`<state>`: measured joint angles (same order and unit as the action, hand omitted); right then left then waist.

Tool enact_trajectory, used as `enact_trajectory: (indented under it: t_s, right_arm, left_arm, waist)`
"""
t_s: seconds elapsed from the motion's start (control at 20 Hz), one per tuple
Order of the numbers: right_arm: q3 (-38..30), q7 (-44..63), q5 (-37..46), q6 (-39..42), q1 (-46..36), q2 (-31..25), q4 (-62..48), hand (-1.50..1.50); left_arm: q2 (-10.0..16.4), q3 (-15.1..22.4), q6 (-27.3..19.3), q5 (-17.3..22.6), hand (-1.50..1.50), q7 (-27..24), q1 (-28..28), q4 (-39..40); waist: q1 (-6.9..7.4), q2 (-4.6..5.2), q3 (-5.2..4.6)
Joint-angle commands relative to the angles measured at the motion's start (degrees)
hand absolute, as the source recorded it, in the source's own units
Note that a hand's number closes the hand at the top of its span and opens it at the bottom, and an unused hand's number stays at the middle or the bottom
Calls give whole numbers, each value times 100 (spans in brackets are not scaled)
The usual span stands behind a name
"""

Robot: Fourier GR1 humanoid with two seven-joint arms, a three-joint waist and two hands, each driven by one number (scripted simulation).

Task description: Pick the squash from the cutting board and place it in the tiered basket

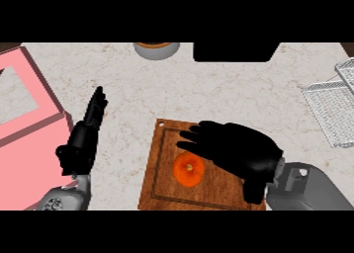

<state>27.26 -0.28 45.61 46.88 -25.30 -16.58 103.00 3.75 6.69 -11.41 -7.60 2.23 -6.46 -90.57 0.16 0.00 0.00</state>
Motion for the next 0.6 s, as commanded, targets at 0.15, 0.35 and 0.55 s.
enact_trajectory:
  t_s: [0.15, 0.35, 0.55]
  right_arm:
    - [-91, 60, 224, 454, 12, 531, -24, -150]
    - [-50, -167, 548, 281, -18, 669, -394, -150]
    - [153, 65, 784, 413, 189, 884, -197, -150]
  left_arm:
    - [-181, 32, -26, -147, 0, 174, -146, -40]
    - [-61, -89, 99, -157, 0, 175, -40, -150]
    - [-47, -229, 181, -42, 0, 241, -205, -140]
  waist:
    - [-8, -3, -1]
    - [1, -2, -1]
    - [-9, -5, -1]
